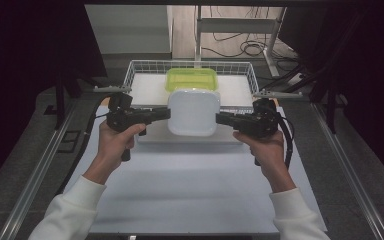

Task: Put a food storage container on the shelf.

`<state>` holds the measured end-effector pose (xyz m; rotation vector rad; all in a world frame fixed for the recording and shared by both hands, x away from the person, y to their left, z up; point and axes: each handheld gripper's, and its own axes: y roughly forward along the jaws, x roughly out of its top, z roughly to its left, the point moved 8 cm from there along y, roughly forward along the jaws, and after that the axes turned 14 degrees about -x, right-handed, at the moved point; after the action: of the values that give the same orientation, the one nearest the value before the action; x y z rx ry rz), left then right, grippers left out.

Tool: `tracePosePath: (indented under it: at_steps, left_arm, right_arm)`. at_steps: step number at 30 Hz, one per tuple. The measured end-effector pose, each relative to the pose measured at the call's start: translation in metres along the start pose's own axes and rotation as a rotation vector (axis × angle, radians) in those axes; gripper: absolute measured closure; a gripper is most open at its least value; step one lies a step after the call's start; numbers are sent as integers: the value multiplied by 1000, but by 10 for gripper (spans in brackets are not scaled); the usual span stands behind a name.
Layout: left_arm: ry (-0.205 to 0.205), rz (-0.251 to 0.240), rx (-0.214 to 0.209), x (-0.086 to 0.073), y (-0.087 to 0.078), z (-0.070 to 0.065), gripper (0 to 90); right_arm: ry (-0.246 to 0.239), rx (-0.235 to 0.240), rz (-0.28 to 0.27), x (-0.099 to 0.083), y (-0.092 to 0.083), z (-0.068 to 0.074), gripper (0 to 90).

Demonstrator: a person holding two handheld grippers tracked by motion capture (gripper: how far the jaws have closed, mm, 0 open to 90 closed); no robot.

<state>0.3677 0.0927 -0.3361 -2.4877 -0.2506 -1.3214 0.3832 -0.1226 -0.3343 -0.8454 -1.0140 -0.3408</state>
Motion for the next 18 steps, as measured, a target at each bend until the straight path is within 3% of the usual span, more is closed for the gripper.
tracePosePath:
  at_steps: [9,18]
  left_arm:
    - [31,4,7,22,1,3,794]
    - [27,-1,3,42,0,8,794]
  right_arm:
    - [4,-5,-8,20,2,-5,783]
    - [13,2,-13,41,6,-8,784]
